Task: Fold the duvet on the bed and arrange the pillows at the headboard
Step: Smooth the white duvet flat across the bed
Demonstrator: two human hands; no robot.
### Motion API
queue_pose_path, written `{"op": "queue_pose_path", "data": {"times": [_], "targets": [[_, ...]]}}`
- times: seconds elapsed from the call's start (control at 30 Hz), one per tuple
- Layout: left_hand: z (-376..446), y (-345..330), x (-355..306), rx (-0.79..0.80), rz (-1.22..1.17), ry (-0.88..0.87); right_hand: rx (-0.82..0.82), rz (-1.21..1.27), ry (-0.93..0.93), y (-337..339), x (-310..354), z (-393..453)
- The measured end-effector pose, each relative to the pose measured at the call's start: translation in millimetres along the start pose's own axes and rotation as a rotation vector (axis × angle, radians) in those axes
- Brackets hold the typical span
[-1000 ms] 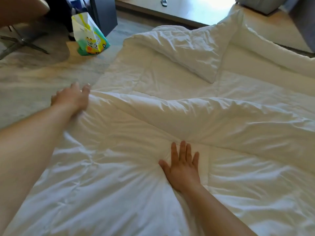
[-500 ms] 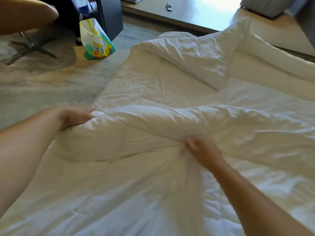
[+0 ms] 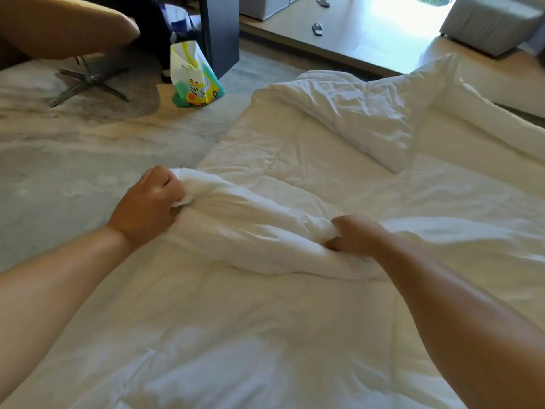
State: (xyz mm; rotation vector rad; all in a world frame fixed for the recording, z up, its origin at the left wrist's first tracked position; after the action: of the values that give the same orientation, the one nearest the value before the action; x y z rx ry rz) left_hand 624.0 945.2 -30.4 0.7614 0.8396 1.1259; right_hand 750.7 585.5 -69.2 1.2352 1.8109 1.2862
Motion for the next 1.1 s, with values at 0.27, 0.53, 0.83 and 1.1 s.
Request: {"op": "queue_pose_path", "data": {"times": [0.27,0.53,0.83,1.1], "targets": [[101,67,31,-0.340,0.030,0.361,-1.140,0.509,-0.099,162,-5,-23],[51,-67,33,0.583,0.045,0.847,-0.270,0.133,-0.406,39,-28,37],[13,-89,64,0.363,0.197,0.818,-0.300,0.058,-0.441,-19,-54,22],[120,-30,59,-0.267,0.112,0.648,-0.968,0.210,-0.508,94,-92,13]]}}
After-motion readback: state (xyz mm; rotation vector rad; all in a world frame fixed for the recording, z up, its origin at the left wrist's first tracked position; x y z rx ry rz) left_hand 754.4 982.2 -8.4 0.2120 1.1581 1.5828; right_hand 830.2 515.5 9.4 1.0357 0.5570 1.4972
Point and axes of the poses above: each hand's wrist, its own z-axis towards the middle knuckle, its own y-axis out of the back of the hand, x = y × z, the point moved 4 cm from there along z, towards the middle knuckle, and after that the axes turned 2 degrees about -x, right-handed, at the moved point
